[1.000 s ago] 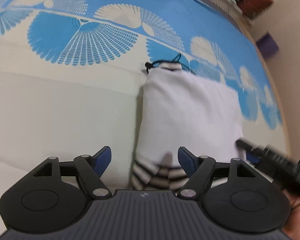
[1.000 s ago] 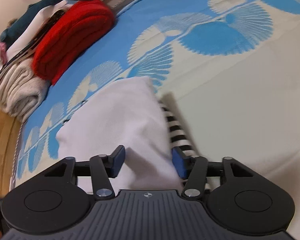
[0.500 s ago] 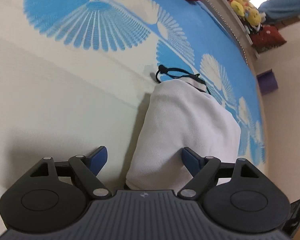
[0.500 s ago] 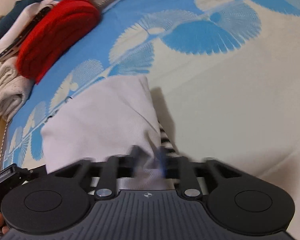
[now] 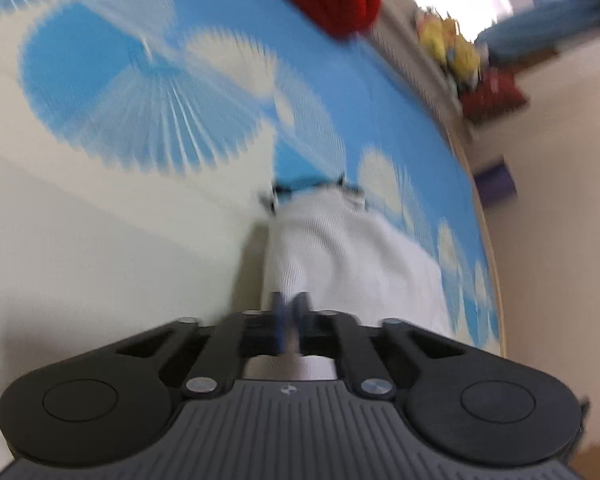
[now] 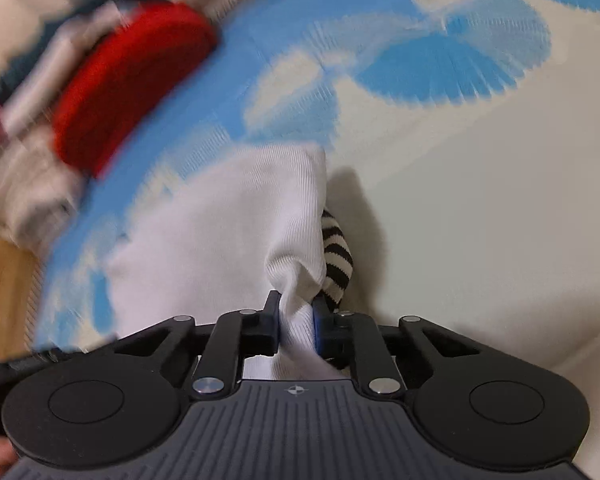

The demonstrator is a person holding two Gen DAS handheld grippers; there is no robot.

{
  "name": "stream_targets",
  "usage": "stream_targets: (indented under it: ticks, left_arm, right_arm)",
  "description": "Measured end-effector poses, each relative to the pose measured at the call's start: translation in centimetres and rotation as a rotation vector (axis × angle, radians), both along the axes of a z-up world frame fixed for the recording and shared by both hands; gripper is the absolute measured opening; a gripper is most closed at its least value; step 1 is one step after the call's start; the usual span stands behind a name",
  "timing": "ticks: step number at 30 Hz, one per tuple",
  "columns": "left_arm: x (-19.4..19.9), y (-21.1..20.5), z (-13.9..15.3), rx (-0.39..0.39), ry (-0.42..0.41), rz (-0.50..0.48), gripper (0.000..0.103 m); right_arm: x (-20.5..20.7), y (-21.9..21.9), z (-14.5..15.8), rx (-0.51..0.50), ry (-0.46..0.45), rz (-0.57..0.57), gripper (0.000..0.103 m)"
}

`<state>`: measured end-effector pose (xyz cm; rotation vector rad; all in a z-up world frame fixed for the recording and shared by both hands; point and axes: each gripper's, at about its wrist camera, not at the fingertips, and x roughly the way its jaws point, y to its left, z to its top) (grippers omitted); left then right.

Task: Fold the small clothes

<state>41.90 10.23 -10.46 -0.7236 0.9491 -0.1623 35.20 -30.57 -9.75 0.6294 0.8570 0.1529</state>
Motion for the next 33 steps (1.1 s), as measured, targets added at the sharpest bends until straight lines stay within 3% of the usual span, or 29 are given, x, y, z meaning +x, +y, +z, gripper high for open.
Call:
stream_targets:
  ticks: [1, 3, 5, 8, 11, 13, 16, 17, 19, 20, 21, 23, 25, 27, 29, 30, 33]
  left_arm:
    - [-0.2, 0.5, 0.6, 0.045, -0.029, 0.023, 0.000]
    - [-0.4, 1.3, 1.1, 0.121, -0.023, 0.070, 0.002]
    - [-0.7, 1.6, 1.1, 0.103, -0.004, 0.041, 0.002]
    - [-1.6, -0.3, 2.9, 0.170, -0.064, -0.067, 0.002]
    - [-2.5, -2.5, 3.4, 0.134, -0.089, -0.226, 0.022]
    - [-2.9, -4.5, 3.1, 0.156, -0.081, -0.329, 0.031]
    - [-3.0, -7.6, 0.7, 0.320, 0.013, -0.427, 0.038]
    - [-3.2, -8.4, -0.1, 0.380, 0.045, -0.435, 0.039]
    - [-3.9, -9.0, 0.2, 0.435, 0.034, -0.408, 0.040]
    - [-4.4, -9.3, 1.0, 0.470, 0.016, -0.379, 0.040]
    - [-5.1, -9.5, 1.8, 0.508, -0.012, -0.355, 0.041]
    - [-6.8, -10.0, 3.8, 0.605, -0.067, -0.322, 0.044]
    - [-8.9, -10.4, 6.0, 0.668, -0.130, -0.312, 0.049]
    - [-11.7, -11.1, 8.7, 0.748, -0.230, -0.285, 0.079]
    - [-15.0, -11.9, 10.5, 0.811, -0.323, -0.216, 0.093]
    - [-16.8, -12.3, 11.1, 0.816, -0.348, -0.183, 0.093]
    - [-20.9, -13.1, 11.5, 0.756, -0.348, -0.090, 0.093]
  right_arm:
    - [0.0, 0.3, 0.3, -0.011, -0.021, 0.007, 0.015]
    - [0.1, 0.9, -0.2, -0.052, 0.020, 0.003, 0.021]
    - [0.1, 1.1, -0.7, -0.127, 0.070, -0.035, 0.028]
    - [-0.6, 0.8, 0.1, -0.169, 0.056, -0.062, 0.029]
    - [-1.5, 0.4, 1.2, -0.169, 0.018, -0.065, 0.029]
    - [-2.0, 0.2, 1.4, -0.146, 0.010, -0.032, 0.033]
    - [-1.6, 0.9, -0.2, -0.153, 0.116, 0.117, 0.040]
    - [-1.6, 1.1, -1.0, -0.231, 0.172, 0.135, 0.041]
    - [-2.0, 0.9, -2.2, -0.500, 0.286, 0.073, 0.038]
    - [-2.4, 0.1, -2.1, -0.577, 0.315, 0.011, 0.036]
    - [-2.9, -1.4, -1.2, -0.555, 0.308, -0.078, 0.036]
    - [-4.3, -3.6, 1.2, -0.453, 0.236, -0.165, 0.036]
    - [-6.3, -3.9, 4.7, -0.438, 0.081, -0.136, 0.037]
    - [-9.2, -3.0, 7.8, -0.467, -0.080, -0.069, 0.042]
    - [-12.3, -2.0, 9.6, -0.484, -0.190, -0.003, 0.061]
    - [-14.0, -1.3, 10.2, -0.482, -0.231, 0.035, 0.071]
    - [-17.7, 0.7, 11.1, -0.463, -0.284, 0.093, 0.076]
